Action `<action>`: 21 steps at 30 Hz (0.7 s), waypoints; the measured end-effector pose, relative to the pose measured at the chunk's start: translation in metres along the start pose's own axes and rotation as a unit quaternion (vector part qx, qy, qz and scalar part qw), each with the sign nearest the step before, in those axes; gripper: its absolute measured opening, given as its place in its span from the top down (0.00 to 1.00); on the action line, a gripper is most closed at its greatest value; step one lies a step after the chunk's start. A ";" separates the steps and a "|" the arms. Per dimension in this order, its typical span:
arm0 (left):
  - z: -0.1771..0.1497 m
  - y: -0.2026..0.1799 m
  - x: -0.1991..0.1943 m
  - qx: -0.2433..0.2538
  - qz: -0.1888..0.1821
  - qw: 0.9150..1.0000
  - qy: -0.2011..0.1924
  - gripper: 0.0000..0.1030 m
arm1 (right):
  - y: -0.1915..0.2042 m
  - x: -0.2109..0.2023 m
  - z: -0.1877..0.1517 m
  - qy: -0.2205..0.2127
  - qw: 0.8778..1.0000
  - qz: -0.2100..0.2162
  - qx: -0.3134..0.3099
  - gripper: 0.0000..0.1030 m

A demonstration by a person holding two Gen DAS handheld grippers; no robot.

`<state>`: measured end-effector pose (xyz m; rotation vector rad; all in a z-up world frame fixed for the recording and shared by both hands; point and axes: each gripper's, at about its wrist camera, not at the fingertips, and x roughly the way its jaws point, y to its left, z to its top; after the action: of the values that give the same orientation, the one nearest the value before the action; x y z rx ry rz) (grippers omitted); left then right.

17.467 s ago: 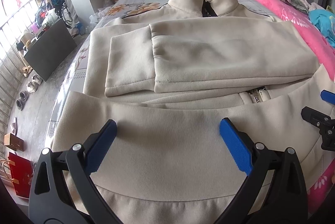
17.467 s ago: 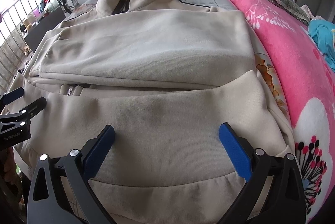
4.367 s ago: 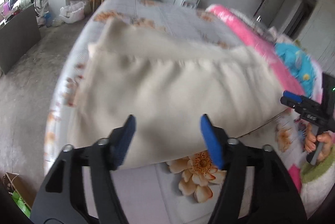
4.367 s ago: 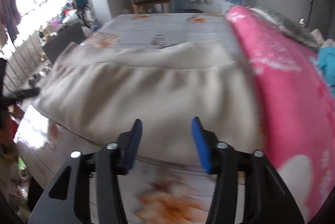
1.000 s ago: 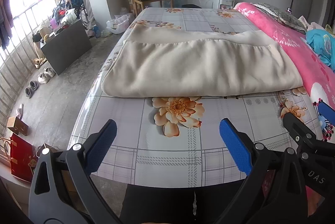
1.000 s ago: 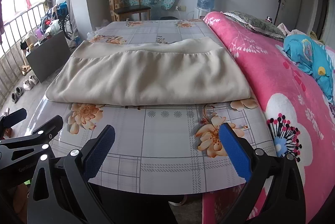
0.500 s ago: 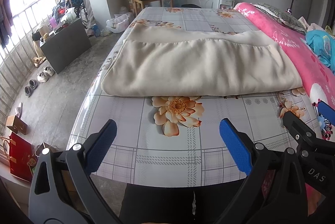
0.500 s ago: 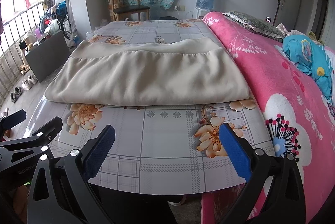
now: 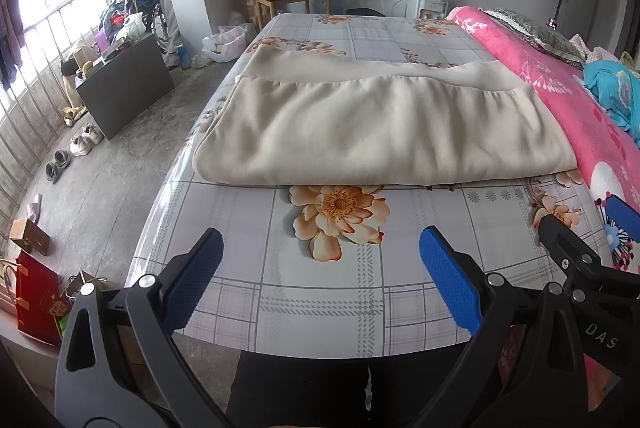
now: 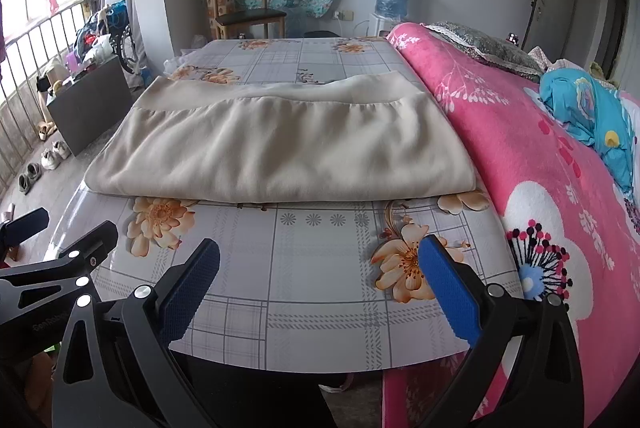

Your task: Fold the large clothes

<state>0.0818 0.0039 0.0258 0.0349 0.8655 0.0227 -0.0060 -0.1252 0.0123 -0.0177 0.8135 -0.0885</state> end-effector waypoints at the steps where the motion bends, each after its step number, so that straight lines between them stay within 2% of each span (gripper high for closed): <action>1: 0.000 0.000 0.000 0.000 0.000 1.000 0.000 0.08 | 0.000 0.000 0.000 0.000 1.000 0.000 0.000 0.06; 21: 0.000 0.000 0.000 0.000 0.000 1.000 0.000 0.08 | -0.002 0.000 0.001 0.001 1.000 0.000 -0.002 0.06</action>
<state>0.0817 0.0040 0.0258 0.0349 0.8659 0.0226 -0.0053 -0.1271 0.0134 -0.0206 0.8159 -0.0865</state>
